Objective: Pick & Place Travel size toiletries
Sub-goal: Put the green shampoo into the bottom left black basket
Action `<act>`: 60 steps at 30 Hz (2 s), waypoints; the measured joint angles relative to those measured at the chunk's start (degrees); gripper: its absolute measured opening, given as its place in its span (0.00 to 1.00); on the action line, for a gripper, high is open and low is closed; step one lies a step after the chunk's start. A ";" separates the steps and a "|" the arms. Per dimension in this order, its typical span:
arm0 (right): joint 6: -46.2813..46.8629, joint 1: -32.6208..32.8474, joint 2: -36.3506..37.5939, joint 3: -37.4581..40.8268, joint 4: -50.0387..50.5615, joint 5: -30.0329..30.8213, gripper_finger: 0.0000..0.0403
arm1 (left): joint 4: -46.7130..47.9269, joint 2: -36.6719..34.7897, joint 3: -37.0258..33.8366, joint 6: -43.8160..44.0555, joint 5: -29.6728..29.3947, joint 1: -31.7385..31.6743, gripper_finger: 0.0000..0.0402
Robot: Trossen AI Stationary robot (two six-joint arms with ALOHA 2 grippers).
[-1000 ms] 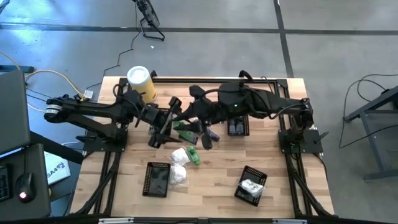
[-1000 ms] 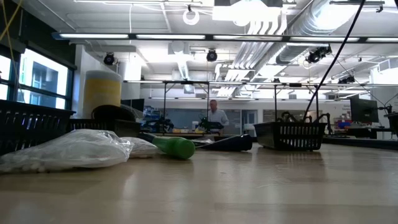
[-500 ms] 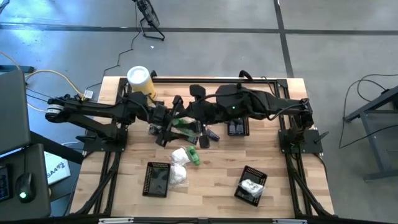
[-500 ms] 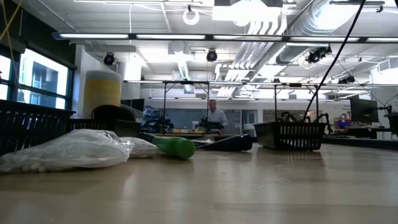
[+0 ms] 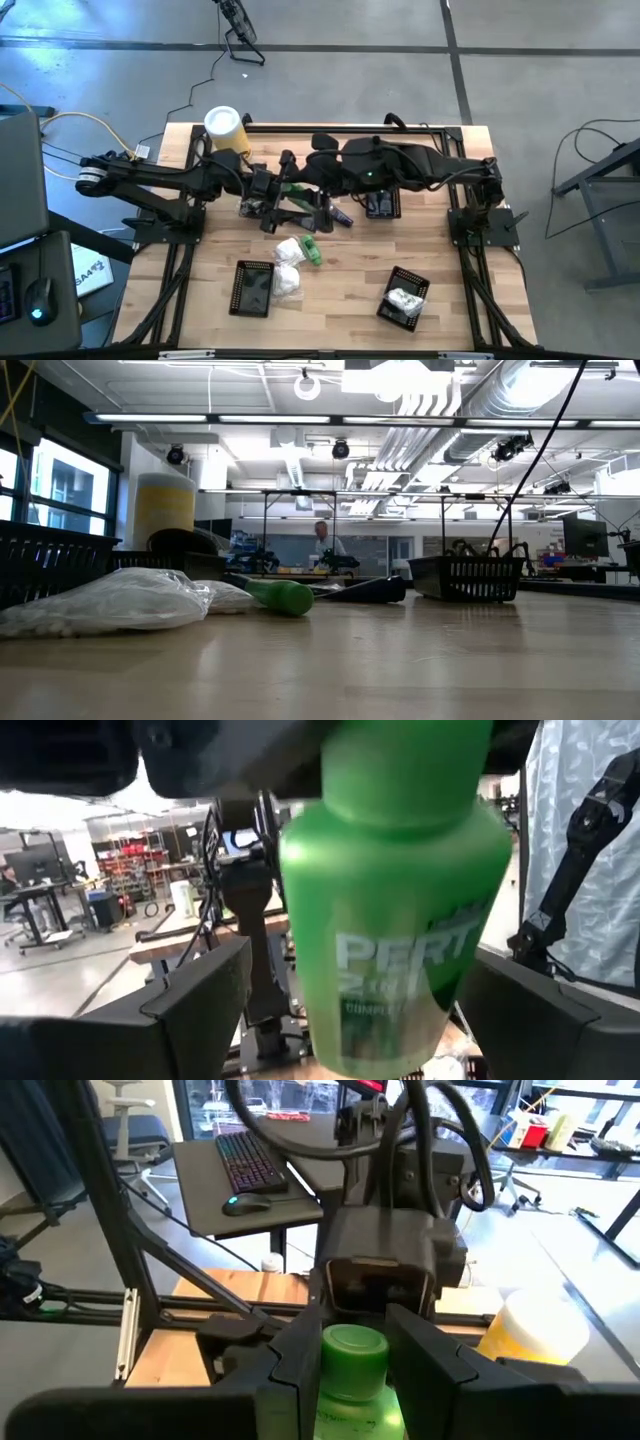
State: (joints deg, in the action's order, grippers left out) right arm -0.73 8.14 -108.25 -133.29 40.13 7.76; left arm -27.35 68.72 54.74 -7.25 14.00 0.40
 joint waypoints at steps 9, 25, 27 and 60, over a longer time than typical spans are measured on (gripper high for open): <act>0.63 -0.48 -0.01 -0.02 0.39 -0.36 0.23 | 0.01 0.07 -0.02 0.00 0.26 0.00 0.73; 1.18 -0.44 0.01 -0.02 2.05 -0.45 0.23 | -0.04 0.07 -0.02 0.02 0.35 0.00 0.56; 1.18 -0.44 0.00 -0.02 2.04 -0.42 0.23 | -0.03 0.07 -0.02 0.02 0.35 0.00 0.54; 0.69 -0.37 0.05 -0.04 0.91 -0.13 0.37 | 0.08 0.05 -0.04 -0.01 0.35 0.00 0.45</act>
State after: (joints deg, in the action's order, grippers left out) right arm -0.04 7.77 -108.20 -133.34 41.03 7.63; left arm -27.27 68.77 54.70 -7.26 14.35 0.40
